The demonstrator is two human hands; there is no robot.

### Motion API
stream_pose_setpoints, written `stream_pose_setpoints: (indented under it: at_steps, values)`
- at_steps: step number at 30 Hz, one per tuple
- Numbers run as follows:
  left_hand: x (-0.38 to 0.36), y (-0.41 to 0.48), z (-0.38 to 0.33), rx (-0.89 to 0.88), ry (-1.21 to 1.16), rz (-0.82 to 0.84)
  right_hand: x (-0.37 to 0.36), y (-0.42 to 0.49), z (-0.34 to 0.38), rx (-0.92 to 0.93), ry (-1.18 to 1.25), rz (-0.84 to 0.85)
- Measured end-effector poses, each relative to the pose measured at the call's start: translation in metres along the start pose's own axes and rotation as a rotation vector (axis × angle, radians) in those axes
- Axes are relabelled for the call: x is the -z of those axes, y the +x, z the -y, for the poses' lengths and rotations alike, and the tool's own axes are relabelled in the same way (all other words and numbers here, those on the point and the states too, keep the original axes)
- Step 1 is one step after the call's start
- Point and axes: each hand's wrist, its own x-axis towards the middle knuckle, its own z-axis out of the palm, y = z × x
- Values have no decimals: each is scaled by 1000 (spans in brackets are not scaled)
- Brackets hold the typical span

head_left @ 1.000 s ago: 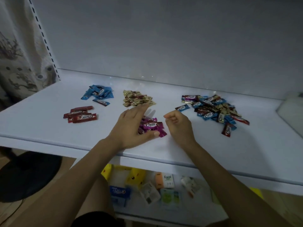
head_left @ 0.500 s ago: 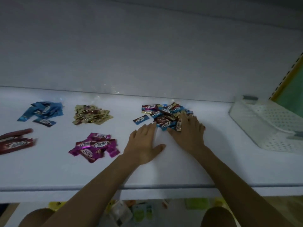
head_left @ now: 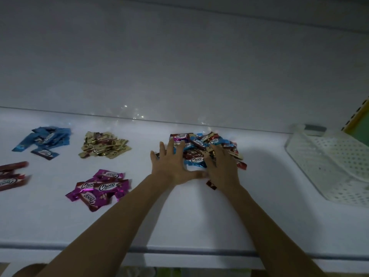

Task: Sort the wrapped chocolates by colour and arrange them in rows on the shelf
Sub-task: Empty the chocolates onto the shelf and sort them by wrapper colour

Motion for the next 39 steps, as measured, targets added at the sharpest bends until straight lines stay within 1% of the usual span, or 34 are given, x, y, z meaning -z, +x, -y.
stream_pose_setpoints:
  at_steps: [2, 6, 8, 9, 14, 18, 22, 23, 26, 29, 32, 34, 36, 39]
  values:
    - [-7, 9, -3, 9, -3, 7, 2, 0, -2, -12, 108, -39]
    - [-13, 24, -20, -119, -81, -28, 9, 0, -4, -96, 357, -86]
    - [-16, 27, -28, -156, -68, -34, 10, 0, -2, -126, 440, -102]
    - [-18, 28, -31, -156, -58, -63, 10, 0, -2, -142, 463, -105]
    - [-28, 34, -46, -109, -111, -252, 10, 2, -4, -139, 445, -103]
    - [-25, 34, -42, -135, -301, -326, 8, 2, -6, -92, 364, -95]
    - [-24, 33, -31, -137, -358, -397, 7, 1, -9, -65, 323, -108]
    - [-23, 33, -29, -111, -418, -409, 7, 0, -9, -59, 317, -108]
    - [-20, 30, -27, -1, -717, -418, 7, -3, -9, -46, 318, -112]
    - [-18, 24, -25, -2, -953, -426, 10, -4, -9, -45, 301, -160]
    - [-14, 19, -23, -3, -1094, -435, 11, -7, -5, -10, 257, -204]
    - [-12, 19, -22, -3, -1193, -420, 11, -11, 0, 57, 265, -253]
    - [-11, 17, -22, -9, -1291, -394, 10, -16, 4, 111, 291, -279]
    - [-10, 14, -20, -30, -1426, -346, 13, -19, 7, 99, 386, -252]
